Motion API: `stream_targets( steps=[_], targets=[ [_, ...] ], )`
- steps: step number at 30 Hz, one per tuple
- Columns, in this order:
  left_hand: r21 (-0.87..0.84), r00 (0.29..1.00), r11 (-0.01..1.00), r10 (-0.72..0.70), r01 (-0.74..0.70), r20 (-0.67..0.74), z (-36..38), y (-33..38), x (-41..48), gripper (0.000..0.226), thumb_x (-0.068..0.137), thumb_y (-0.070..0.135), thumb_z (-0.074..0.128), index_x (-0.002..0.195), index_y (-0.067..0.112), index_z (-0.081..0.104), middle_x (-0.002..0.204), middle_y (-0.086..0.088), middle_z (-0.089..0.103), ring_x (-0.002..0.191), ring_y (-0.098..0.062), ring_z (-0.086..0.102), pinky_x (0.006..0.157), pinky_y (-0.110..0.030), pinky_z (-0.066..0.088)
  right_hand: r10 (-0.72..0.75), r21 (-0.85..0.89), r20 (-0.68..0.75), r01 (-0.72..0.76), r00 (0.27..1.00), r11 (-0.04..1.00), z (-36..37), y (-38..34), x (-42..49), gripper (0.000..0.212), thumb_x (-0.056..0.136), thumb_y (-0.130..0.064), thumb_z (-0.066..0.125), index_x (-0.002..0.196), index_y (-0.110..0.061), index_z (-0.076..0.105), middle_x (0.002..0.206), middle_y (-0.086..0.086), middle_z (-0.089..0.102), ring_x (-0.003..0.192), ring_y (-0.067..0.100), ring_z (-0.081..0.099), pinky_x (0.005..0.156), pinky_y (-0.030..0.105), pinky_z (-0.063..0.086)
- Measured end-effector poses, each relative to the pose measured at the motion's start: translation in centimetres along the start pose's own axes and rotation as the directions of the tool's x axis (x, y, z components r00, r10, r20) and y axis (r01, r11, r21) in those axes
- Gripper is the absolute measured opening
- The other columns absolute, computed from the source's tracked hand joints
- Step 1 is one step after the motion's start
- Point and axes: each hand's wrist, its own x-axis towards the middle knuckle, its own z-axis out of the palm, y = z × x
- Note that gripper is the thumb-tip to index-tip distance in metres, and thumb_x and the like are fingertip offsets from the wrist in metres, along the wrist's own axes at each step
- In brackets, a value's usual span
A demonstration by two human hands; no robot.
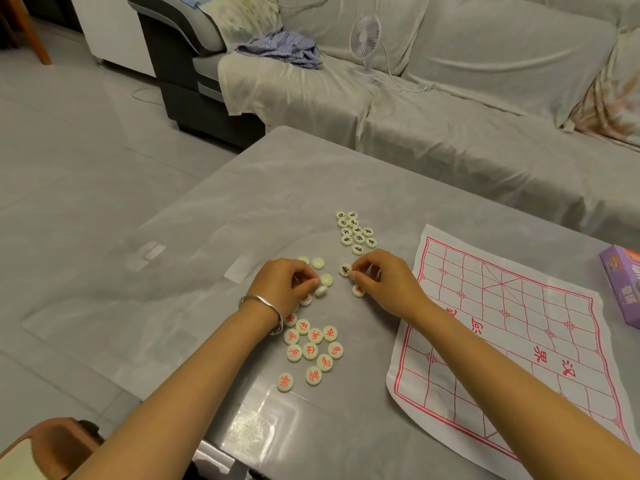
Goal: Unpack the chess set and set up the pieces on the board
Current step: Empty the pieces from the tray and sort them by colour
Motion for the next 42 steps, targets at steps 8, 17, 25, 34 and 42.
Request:
stream_targets(
  steps=[8,17,25,34,42],
  targets=[
    [-0.009,0.998,0.999,0.04,-0.04,0.053,-0.2,0.3,-0.5,0.012,0.085,0.031,0.063,0.093,0.025,0.07,0.081,0.009,0.063,0.068,-0.004,0.052,0.061,-0.013,0.04,0.07,0.072,-0.012,-0.069,0.997,0.995,-2.2,2.0,-1.6,0.019,0.089,-0.021,0.061,0.108,-0.024,0.064,0.106,-0.008,0.057,0.091,0.003,0.051,0.082,0.016,0.043],
    [0.114,0.983,0.982,0.139,-0.153,0.123,-0.4,0.9,-1.7,0.018,0.08,0.035,0.069,0.097,0.031,0.07,0.084,0.013,0.053,0.077,-0.008,0.049,0.069,-0.024,0.045,0.035,0.014,0.058,-0.035,0.998,0.999,-2.5,2.1,-3.6,0.024,0.084,-0.01,0.067,0.105,-0.021,0.066,0.101,-0.01,0.059,0.091,0.007,0.058,0.083,0.014,0.049],
    [0.115,0.987,0.986,0.108,-0.122,0.12,-0.6,1.0,-2.2,0.025,0.082,0.032,0.067,0.107,0.029,0.064,0.091,0.013,0.054,0.081,-0.007,0.051,0.073,-0.022,0.046,0.071,0.163,0.011,-0.072,0.997,0.984,-1.8,2.1,-4.6,0.015,0.086,-0.011,0.064,0.088,-0.026,0.066,0.094,-0.01,0.065,0.091,0.002,0.058,0.082,0.009,0.043],
    [0.101,0.98,0.983,0.141,-0.156,0.14,-0.4,1.4,-2.1,0.021,0.091,0.027,0.055,0.111,0.031,0.061,0.095,0.013,0.059,0.089,-0.004,0.051,0.084,-0.023,0.046,0.117,0.258,-0.091,-0.09,0.989,0.962,-0.9,2.1,-1.9,0.017,0.083,-0.007,0.068,0.092,-0.021,0.064,0.101,-0.007,0.065,0.097,0.008,0.062,0.087,0.017,0.05],
    [0.053,0.979,0.982,0.177,-0.183,0.099,0.0,1.0,-1.9,0.033,0.091,0.013,0.048,0.119,0.031,0.054,0.11,0.012,0.062,0.1,-0.006,0.052,0.088,-0.023,0.044,-0.178,-0.078,0.042,0.181,0.983,0.98,0.6,0.3,-3.3,0.034,0.096,-0.031,0.048,0.128,-0.027,0.054,0.139,-0.011,0.047,0.13,0.005,0.037,0.111,0.025,0.027]
  ],
)
